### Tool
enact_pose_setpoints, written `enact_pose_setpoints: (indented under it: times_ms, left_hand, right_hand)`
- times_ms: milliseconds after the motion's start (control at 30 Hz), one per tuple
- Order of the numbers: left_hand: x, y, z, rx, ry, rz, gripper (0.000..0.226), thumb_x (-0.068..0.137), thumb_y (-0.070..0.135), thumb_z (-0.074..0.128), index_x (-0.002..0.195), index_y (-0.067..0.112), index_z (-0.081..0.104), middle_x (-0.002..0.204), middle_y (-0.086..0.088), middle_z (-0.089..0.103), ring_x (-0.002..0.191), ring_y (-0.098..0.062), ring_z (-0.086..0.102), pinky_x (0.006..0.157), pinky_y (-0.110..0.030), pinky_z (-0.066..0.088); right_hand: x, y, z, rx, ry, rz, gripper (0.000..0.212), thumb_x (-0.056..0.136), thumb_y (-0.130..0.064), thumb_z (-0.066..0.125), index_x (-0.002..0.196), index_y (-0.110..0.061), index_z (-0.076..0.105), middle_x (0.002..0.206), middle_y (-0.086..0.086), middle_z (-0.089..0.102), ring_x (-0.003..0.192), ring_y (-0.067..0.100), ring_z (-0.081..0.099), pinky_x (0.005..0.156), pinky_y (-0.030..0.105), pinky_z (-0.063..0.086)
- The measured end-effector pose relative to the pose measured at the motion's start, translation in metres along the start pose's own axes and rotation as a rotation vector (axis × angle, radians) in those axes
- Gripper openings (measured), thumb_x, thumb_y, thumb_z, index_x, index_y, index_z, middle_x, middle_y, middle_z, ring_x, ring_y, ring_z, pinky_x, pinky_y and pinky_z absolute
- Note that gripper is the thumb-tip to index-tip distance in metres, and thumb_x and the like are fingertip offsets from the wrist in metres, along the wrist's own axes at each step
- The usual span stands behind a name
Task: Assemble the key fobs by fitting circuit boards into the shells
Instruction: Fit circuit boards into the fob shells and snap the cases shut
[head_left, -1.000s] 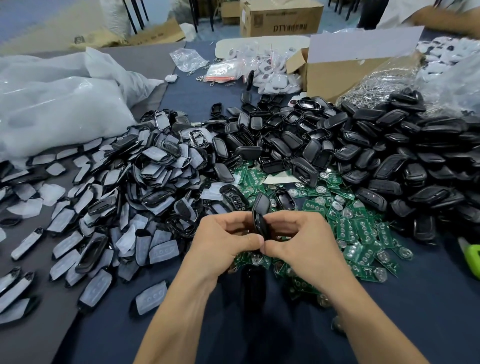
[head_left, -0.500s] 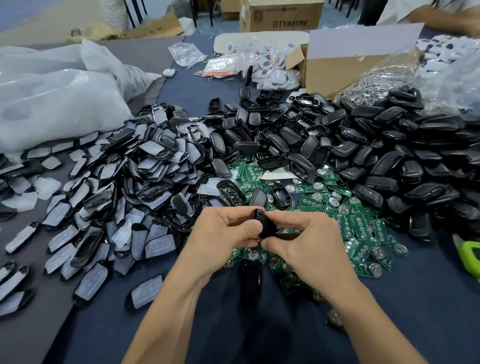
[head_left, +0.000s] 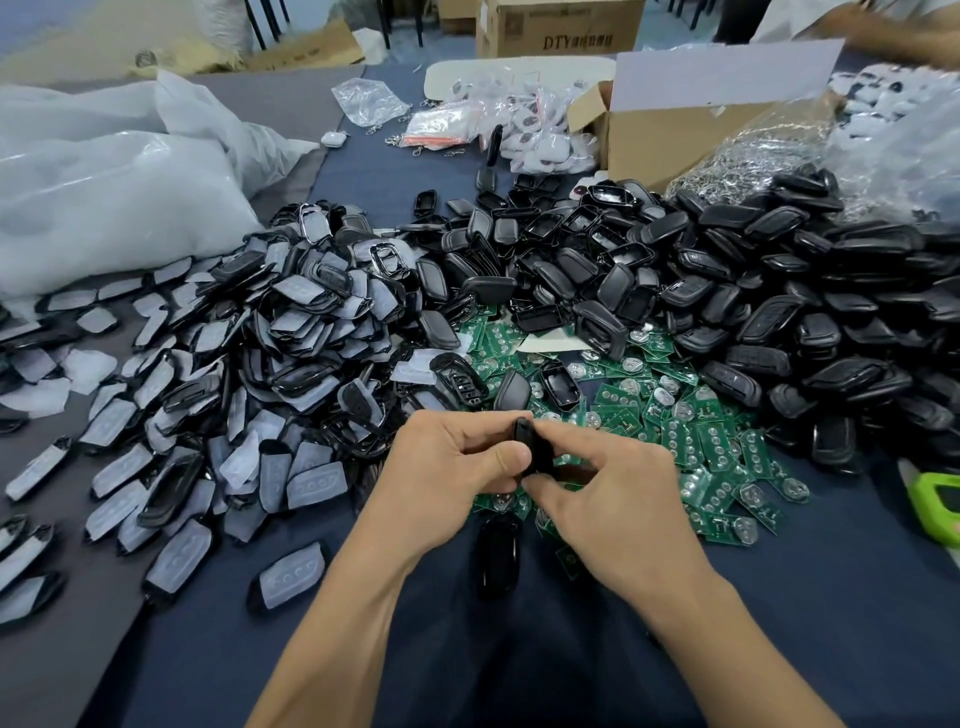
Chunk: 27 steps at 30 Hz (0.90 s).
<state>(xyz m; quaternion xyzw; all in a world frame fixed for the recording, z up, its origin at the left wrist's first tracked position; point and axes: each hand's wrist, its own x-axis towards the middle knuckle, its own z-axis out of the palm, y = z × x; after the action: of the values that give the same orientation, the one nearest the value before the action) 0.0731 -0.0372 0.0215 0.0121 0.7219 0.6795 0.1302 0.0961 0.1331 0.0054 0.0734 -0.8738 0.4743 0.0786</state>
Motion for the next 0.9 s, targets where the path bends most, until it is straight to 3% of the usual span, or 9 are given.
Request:
enact_pose_setpoints:
  times_ms: [67, 167, 267, 367, 467, 633, 700, 900]
  left_hand:
    - [-0.002, -0.001, 0.006, 0.053, 0.01, 0.027, 0.047, 0.096, 0.002, 0.069, 0.093, 0.047, 0.082, 0.095, 0.006, 0.082, 0.088, -0.005, 0.074, 0.075, -0.026, 0.063]
    - [-0.004, 0.0, 0.019, 0.242, 0.194, 0.104, 0.023, 0.088, 0.037, 0.065, 0.086, 0.055, 0.079, 0.079, 0.02, 0.078, 0.075, 0.002, 0.072, 0.07, -0.024, 0.061]
    - [-0.002, -0.002, 0.024, 0.266, 0.351, 0.127, 0.022, 0.086, 0.039, 0.064, 0.082, 0.056, 0.077, 0.069, 0.022, 0.075, 0.067, -0.002, 0.072, 0.064, -0.03, 0.06]
    - [0.002, -0.005, 0.021, 0.223, 0.398, 0.123, 0.035, 0.094, 0.025, 0.067, 0.076, 0.053, 0.079, 0.067, 0.013, 0.075, 0.062, -0.004, 0.068, 0.065, -0.035, 0.063]
    - [0.003, -0.005, 0.02, 0.062, 0.423, 0.103, 0.039, 0.098, 0.01, 0.068, 0.081, 0.041, 0.083, 0.078, 0.006, 0.08, 0.076, -0.016, 0.078, 0.066, -0.034, 0.065]
    - [-0.003, -0.002, 0.017, -0.032, 0.287, 0.158, 0.05, 0.1, 0.001, 0.064, 0.079, 0.042, 0.084, 0.08, 0.007, 0.08, 0.077, -0.012, 0.078, 0.065, -0.023, 0.062]
    - [-0.004, -0.001, 0.015, -0.057, 0.22, 0.172, 0.042, 0.098, 0.005, 0.065, 0.084, 0.04, 0.084, 0.084, 0.006, 0.08, 0.081, -0.012, 0.078, 0.069, -0.024, 0.062]
    - [-0.005, -0.004, 0.023, -0.118, 0.266, 0.198, 0.028, 0.081, 0.015, 0.074, 0.09, 0.04, 0.085, 0.085, 0.0, 0.081, 0.079, -0.013, 0.073, 0.08, -0.037, 0.065]
  right_hand:
    - [-0.001, -0.003, 0.003, -0.066, 0.008, -0.053, 0.056, 0.078, -0.011, 0.08, 0.127, -0.036, 0.068, 0.102, -0.041, 0.067, 0.099, -0.007, 0.067, 0.088, 0.002, 0.043]
    - [-0.003, -0.006, 0.013, -0.178, 0.044, -0.138, 0.056, 0.076, 0.003, 0.074, 0.125, -0.024, 0.073, 0.114, -0.009, 0.076, 0.105, 0.014, 0.07, 0.096, 0.026, 0.052]
    - [-0.005, -0.007, 0.021, -0.262, 0.116, -0.226, 0.058, 0.069, 0.012, 0.079, 0.122, -0.012, 0.074, 0.111, 0.002, 0.078, 0.104, 0.023, 0.072, 0.094, 0.036, 0.058]
    - [-0.002, -0.01, 0.017, -0.152, 0.138, -0.139, 0.058, 0.071, 0.006, 0.082, 0.119, -0.025, 0.076, 0.11, -0.017, 0.074, 0.105, 0.006, 0.066, 0.098, 0.013, 0.046]
    - [0.006, -0.014, 0.006, 0.027, 0.084, 0.045, 0.054, 0.073, -0.007, 0.082, 0.113, -0.043, 0.073, 0.098, -0.038, 0.07, 0.096, -0.008, 0.065, 0.084, 0.001, 0.041]
    - [0.011, -0.013, -0.014, 0.135, 0.003, 0.124, 0.046, 0.071, -0.009, 0.086, 0.102, -0.042, 0.08, 0.083, -0.024, 0.076, 0.077, 0.002, 0.073, 0.069, 0.019, 0.056]
    - [0.009, -0.013, -0.017, 0.128, 0.02, 0.115, 0.048, 0.073, -0.008, 0.086, 0.104, -0.043, 0.08, 0.084, -0.026, 0.076, 0.075, 0.0, 0.072, 0.067, 0.016, 0.054]
    - [0.004, -0.016, -0.01, 0.045, 0.166, 0.022, 0.052, 0.074, -0.002, 0.088, 0.114, -0.034, 0.08, 0.113, -0.024, 0.074, 0.109, -0.019, 0.061, 0.098, 0.01, 0.047]
